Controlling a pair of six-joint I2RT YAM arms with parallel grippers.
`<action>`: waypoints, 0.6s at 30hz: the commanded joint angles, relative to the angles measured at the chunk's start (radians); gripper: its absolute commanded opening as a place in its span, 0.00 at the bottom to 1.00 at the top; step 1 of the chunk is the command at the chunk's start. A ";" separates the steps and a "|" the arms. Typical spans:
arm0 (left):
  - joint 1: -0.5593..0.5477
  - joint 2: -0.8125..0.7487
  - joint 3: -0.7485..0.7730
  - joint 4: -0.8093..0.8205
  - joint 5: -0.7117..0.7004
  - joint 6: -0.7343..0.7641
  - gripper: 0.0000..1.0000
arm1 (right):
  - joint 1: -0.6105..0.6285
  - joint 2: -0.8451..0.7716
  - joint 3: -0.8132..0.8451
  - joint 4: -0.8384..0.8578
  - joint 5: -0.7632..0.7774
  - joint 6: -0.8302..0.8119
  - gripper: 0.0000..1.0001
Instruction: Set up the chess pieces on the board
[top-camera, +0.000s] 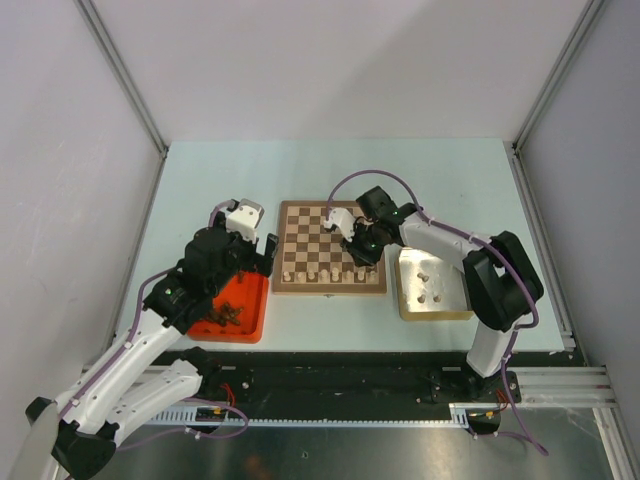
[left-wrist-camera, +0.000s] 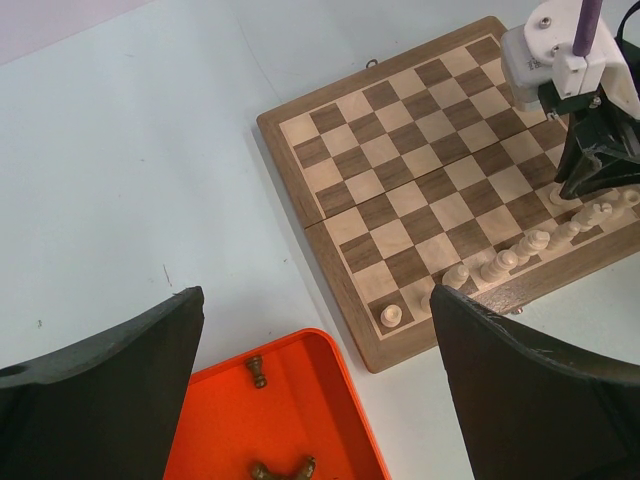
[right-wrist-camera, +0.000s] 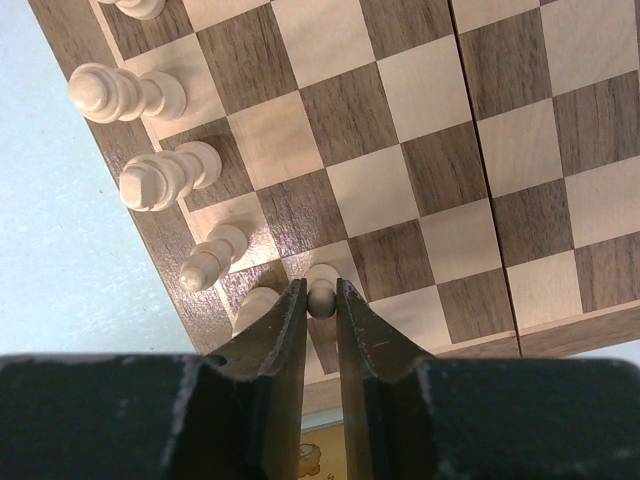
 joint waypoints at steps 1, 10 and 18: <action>0.007 -0.014 -0.002 0.030 0.019 0.042 1.00 | 0.005 0.009 0.041 0.010 0.002 0.009 0.22; 0.007 -0.011 -0.003 0.032 0.017 0.040 1.00 | 0.005 -0.018 0.050 0.011 -0.009 0.016 0.28; 0.007 -0.015 -0.002 0.030 0.013 0.040 1.00 | 0.004 -0.084 0.069 -0.015 -0.012 0.022 0.32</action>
